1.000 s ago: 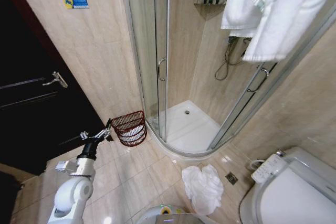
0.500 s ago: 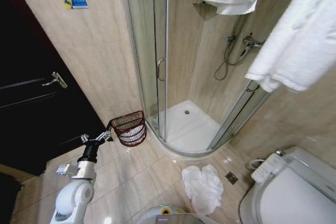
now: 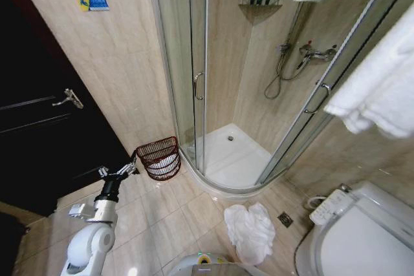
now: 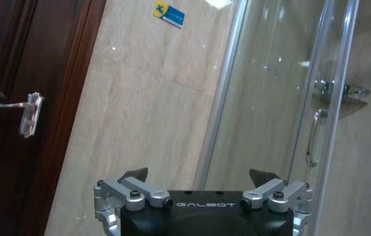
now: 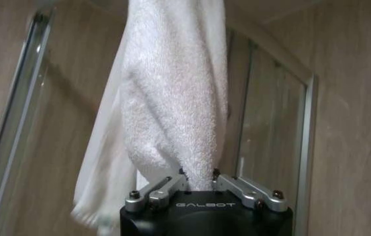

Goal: Discard the used towel into the hamper.

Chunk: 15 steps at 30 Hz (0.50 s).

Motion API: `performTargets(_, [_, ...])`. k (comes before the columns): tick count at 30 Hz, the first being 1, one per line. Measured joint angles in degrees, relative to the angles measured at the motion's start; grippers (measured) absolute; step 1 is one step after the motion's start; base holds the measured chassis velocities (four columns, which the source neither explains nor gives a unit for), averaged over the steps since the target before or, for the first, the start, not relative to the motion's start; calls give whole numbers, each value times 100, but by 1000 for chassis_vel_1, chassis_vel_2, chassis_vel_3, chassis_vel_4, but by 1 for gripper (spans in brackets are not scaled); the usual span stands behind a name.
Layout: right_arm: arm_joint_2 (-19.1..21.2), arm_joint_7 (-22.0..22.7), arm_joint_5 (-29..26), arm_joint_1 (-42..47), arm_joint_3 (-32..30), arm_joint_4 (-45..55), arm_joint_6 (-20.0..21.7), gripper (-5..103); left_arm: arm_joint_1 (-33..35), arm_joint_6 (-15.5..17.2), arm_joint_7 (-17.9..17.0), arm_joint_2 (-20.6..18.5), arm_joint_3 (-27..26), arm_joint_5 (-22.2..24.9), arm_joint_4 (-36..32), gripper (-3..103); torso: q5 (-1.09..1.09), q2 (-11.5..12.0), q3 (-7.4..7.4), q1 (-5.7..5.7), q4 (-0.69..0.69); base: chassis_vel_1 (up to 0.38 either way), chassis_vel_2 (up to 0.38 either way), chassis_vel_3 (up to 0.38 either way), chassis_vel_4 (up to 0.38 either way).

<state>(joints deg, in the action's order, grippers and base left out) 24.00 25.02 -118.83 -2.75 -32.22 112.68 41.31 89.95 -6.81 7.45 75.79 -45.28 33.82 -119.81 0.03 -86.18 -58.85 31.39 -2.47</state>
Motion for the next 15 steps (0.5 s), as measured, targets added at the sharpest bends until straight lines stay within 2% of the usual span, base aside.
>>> performTargets(3, [307, -385, 13, -1162, 1342, 289, -118, 9, -8, 0, 2, -2, 12, -2, 6, 100, -7, 0, 1, 0, 2, 0, 0, 0, 0])
performTargets(4, [502, -648, 69, -1715, 2074, 468, -207, 9, -6, -1, 5, -14, 15, -2, 14, 100, -3, 0, 1, -1, 3, 0, 0, 0, 0])
performTargets(5, [502, -648, 69, -1715, 2074, 468, -207, 9, -6, -1, 5, -14, 15, -2, 14, 100, -3, 0, 1, -1, 3, 0, 0, 0, 0])
performTargets(6, [663, -863, 156, -2121, 2637, 610, -315, 9, -5, -4, 7, -20, 19, -2, 27, 100, 0, 0, 1, -1, 4, 0, 0, 0, 0])
performTargets(8, [711, -926, 196, -2245, 2817, 659, -357, 9, -6, -5, 8, -22, 21, -2, 30, 100, 1, 0, 1, -1, 3, 0, 0, 0, 0])
performTargets(9, [926, -1146, 438, -2816, 3689, 949, -567, 9, -16, -7, 10, -27, 37, -5, 37, 100, -6, -1, 1, -2, 3, 0, 0, 0, 0])
performTargets(11, [1177, -1418, 830, -3485, 4785, 1332, -780, 9, -29, -7, 11, -30, 59, -11, 36, 100, -6, -1, 1, -1, 1, 0, 0, 0, 0])
performTargets(12, [1177, -1418, 830, -3485, 4785, 1332, -780, 9, -29, -7, 11, -30, 59, -11, 36, 100, -6, -1, 1, -1, 1, 0, 0, 0, 0])
performTargets(13, [1251, -1504, 949, -3645, 5063, 1423, -839, 9, -31, -6, 11, -32, 67, -13, 34, 100, -5, -1, 1, -1, 1, 0, 0, 0, 0])
performTargets(15, [1601, -1846, 1467, -4283, 6201, 1848, -1099, 9, -56, 11, 13, -68, 97, -19, 28, 100, 2, 0, 1, -1, 2, 0, 0, 0, 0])
